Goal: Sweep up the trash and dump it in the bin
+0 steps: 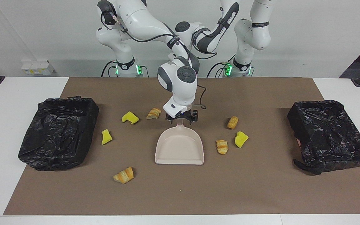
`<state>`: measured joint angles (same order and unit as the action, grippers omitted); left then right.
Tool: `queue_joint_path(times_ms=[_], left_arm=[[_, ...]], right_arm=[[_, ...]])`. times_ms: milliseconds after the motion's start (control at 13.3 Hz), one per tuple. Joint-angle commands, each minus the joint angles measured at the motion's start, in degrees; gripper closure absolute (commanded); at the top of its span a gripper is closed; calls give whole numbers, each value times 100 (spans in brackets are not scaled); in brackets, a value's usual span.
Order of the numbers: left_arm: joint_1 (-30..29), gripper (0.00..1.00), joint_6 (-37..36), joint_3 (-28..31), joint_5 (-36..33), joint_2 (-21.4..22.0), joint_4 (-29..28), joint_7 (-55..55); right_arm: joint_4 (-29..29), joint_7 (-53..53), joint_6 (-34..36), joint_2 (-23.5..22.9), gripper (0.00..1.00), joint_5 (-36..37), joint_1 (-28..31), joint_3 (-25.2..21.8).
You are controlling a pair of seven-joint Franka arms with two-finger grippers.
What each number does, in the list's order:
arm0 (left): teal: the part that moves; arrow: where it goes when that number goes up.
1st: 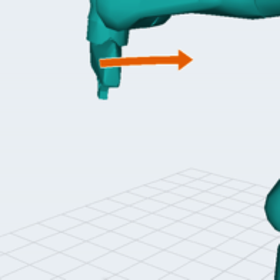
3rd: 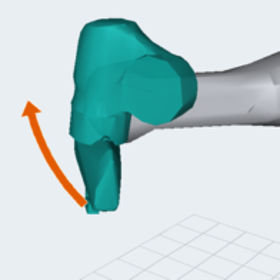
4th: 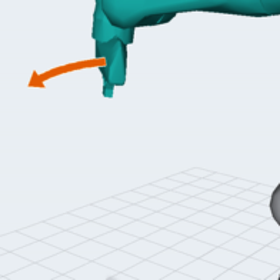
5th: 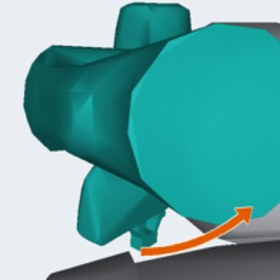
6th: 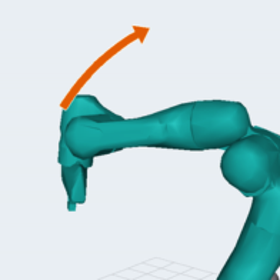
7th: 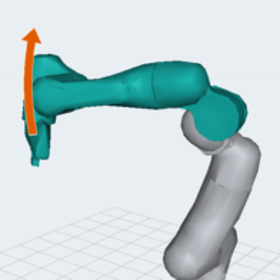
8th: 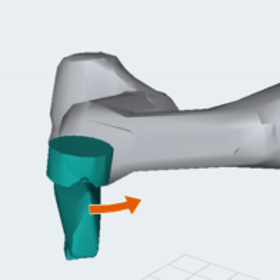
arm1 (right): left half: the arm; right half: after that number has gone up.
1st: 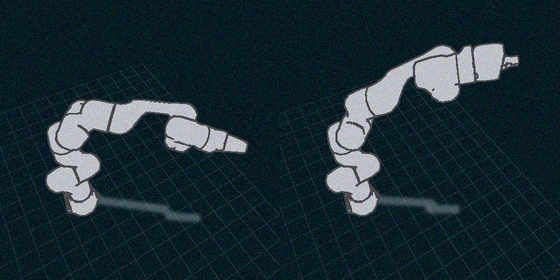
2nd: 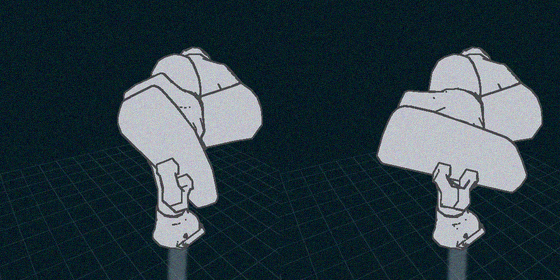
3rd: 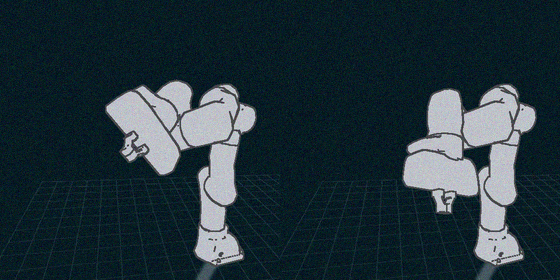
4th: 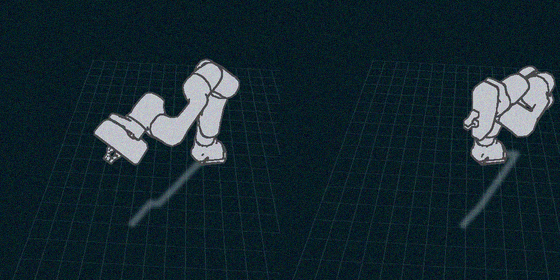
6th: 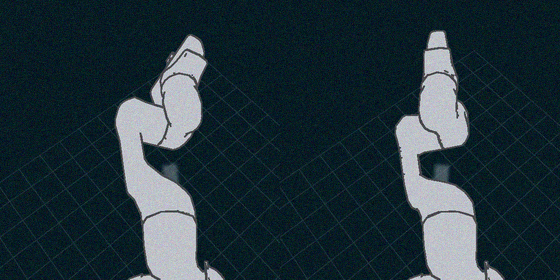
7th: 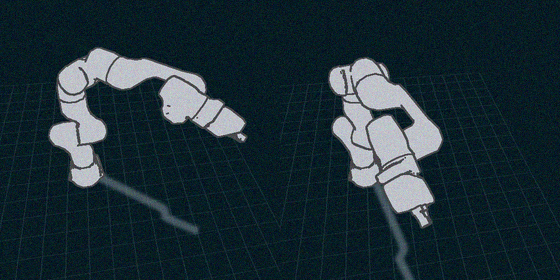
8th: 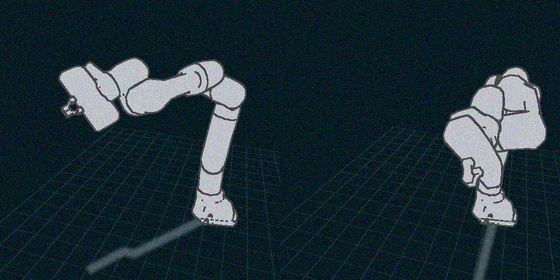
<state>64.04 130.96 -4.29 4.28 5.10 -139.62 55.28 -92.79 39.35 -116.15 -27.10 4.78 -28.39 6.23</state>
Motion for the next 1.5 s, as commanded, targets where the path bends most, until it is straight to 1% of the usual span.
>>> queue_joint_path(times_ms=[0,75,150,225,300,375,600,750,825,975,1050,1200,1349,1424], left_arm=[[56,3,70,122,82,-9,66,35],[-49,21,53,113,82,9,93,53],[-59,46,53,113,82,9,93,61],[-59,82,53,113,82,0,102,53],[-67,100,35,113,100,17,102,53],[-68,100,18,122,135,18,102,53],[-216,100,-201,130,135,88,198,-52],[-304,100,-456,165,135,236,207,-218],[-522,100,-709,157,135,368,207,-420],[-839,100,-1429,166,135,693,234,-824],[-1085,100,-1711,166,135,834,234,-965],[-1760,100,-1906,166,126,993,234,-1263],[-2498,100,-2205,183,74,1194,356,-1765],[-2894,100,-2258,183,65,1169,522,-1906]], right_arm=[[-222,196,-118,144,20,146,27,27],[-222,196,-109,153,28,146,27,27],[-222,178,-101,144,47,146,27,27],[-213,143,-100,135,74,138,53,27],[-213,126,-100,135,96,129,53,27],[-195,117,-83,135,100,129,53,36],[-178,56,-91,126,100,129,79,36],[-99,-356,-57,135,100,24,132,27],[-99,-497,-48,161,100,23,185,27],[-90,-1311,-100,232,100,23,229,36],[-90,-1551,-109,249,100,15,238,36],[-81,-2051,-109,250,100,58,264,27],[68,-3297,-39,223,100,32,430,18],[77,-3563,-39,206,100,50,440,18]])
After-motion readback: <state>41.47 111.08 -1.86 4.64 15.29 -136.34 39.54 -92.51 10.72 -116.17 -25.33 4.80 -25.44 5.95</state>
